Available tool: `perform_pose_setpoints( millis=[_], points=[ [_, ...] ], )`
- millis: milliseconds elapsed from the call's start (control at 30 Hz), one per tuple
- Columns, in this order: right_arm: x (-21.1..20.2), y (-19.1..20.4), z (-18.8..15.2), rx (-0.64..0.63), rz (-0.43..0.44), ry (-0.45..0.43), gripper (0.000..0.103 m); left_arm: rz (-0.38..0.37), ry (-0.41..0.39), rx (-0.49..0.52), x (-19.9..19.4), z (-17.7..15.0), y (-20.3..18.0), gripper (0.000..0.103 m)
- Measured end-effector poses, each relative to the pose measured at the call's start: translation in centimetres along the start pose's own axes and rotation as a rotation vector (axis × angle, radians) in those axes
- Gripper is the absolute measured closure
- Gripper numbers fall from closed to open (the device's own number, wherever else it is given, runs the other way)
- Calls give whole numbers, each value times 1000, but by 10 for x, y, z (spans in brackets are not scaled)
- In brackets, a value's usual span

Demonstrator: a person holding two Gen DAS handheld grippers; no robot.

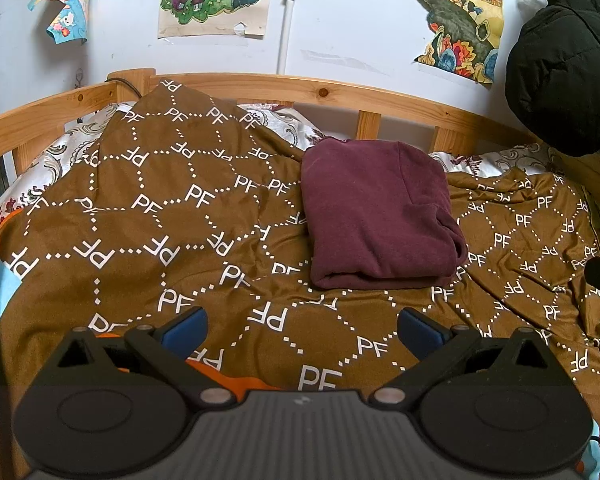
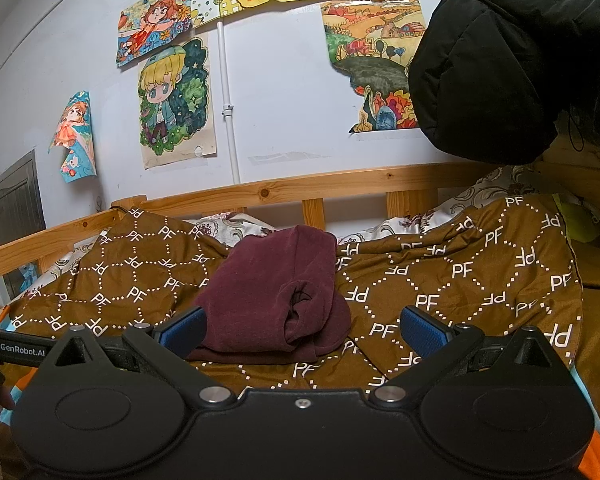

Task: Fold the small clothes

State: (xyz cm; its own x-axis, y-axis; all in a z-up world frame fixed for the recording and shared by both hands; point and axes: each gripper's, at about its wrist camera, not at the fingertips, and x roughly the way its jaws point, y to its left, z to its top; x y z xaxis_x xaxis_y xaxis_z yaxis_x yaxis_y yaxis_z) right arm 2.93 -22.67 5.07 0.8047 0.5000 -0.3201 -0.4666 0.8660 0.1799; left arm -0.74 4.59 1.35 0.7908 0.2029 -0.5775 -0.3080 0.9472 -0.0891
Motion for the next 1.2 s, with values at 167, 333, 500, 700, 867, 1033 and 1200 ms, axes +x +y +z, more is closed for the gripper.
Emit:
perform_pose_setpoints(
  millis=[167, 333, 500, 700, 867, 1033, 1200],
  points=[
    [0, 0, 0, 0, 0, 0, 1, -1, 1, -1, 0, -1, 0, 1],
    [0, 0, 0, 0, 0, 0, 1, 0, 2, 3, 0, -2, -1, 1],
    [0, 0, 0, 0, 0, 1, 1, 0, 4, 9, 0, -4, -1, 1],
    [0, 0, 0, 1, 0, 1, 1, -5, 23, 16, 2, -2, -1, 1],
    [0, 0, 0, 0, 0, 2, 1, -5, 33, 14, 3, -3, -1, 1],
    [0, -1, 0, 1, 0, 2, 1, 10, 46, 18, 5, -1, 0, 1],
    [0, -1, 0, 1, 0, 4, 1, 34, 58, 38, 6, -1, -2, 1]
  ],
)
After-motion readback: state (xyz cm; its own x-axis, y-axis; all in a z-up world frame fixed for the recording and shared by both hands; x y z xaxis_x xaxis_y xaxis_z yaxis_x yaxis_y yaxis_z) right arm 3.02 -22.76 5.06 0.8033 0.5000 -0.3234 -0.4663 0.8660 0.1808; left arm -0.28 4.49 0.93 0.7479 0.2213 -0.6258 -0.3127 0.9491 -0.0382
